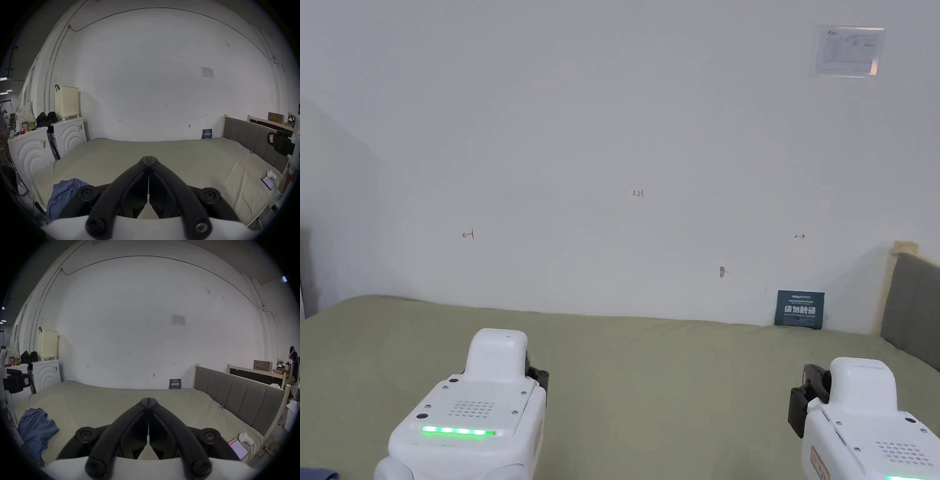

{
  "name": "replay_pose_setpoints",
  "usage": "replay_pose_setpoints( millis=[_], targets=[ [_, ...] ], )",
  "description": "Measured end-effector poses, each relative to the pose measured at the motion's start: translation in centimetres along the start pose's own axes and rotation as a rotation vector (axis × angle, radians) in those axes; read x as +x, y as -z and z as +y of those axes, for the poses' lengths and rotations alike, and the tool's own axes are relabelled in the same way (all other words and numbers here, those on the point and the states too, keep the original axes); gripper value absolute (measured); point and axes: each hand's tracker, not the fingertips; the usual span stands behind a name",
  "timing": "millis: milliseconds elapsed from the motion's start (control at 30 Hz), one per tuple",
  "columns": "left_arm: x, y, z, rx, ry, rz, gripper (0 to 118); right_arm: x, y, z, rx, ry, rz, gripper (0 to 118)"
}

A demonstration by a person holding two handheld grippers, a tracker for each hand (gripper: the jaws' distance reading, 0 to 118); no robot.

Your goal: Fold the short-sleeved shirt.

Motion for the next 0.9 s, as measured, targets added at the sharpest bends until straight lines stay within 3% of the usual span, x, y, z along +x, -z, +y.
replay_pose_setpoints(
  millis=[333,467,633,900],
  targets=[
    [-0.7,0.3,-0.2,-0.017,-0.041,-0.001,0,-0.6,0.1,-0.5,-0.007,-0.041,-0.014,3],
    [-2.7,0.0,-0.8,-0.034,-0.032,0.033,0,-3.3,0.6,-1.3,-0.016,-0.142,0.043,3],
    [-8.8,-2.1,-1.3,-0.062,-0.036,0.196,0,-9.9,1.7,-2.2,-0.040,-0.083,0.233,3],
    [-21.1,-10.8,-2.7,-0.070,-0.095,0.563,0,-23.9,1.0,-2.9,-0.049,-0.012,0.579,3]
  ],
)
